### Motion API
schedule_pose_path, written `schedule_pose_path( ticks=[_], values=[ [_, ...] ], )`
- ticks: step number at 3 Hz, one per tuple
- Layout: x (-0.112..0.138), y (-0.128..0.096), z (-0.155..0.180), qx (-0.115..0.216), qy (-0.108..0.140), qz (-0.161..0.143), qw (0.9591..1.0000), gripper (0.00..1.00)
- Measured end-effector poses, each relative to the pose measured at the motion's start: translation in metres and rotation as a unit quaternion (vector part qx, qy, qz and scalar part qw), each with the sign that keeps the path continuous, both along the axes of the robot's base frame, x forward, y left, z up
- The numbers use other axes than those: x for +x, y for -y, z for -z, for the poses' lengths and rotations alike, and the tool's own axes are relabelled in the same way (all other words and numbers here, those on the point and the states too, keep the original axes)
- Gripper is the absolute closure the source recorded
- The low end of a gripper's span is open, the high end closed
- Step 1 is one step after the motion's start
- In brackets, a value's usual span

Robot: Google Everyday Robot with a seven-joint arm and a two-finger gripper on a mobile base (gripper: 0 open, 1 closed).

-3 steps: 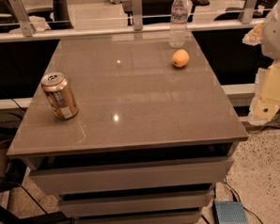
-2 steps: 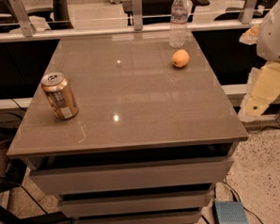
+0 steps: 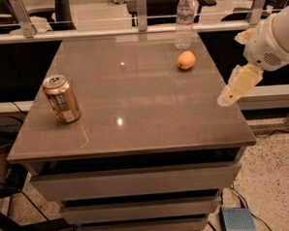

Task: Move orange near orange can

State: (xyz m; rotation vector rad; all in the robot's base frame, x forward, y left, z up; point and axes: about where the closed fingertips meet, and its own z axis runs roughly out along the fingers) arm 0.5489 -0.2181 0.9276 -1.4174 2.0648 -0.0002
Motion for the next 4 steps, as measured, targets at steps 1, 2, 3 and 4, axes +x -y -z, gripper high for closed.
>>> schedule_pose_path(
  ticks=[1,2,3,4],
  values=[
    [0.052,0.007,0.017,0.058,0.018,0.020,0.9979,0.00],
    [0.097,0.014,0.031,0.116,0.018,0.036,0.9924,0.00],
    [0.097,0.014,0.031,0.116,0.017,0.036,0.9924,0.00],
    [0.111,0.009,0.037,0.145,0.023,0.047,0.9880,0.00]
  ],
)
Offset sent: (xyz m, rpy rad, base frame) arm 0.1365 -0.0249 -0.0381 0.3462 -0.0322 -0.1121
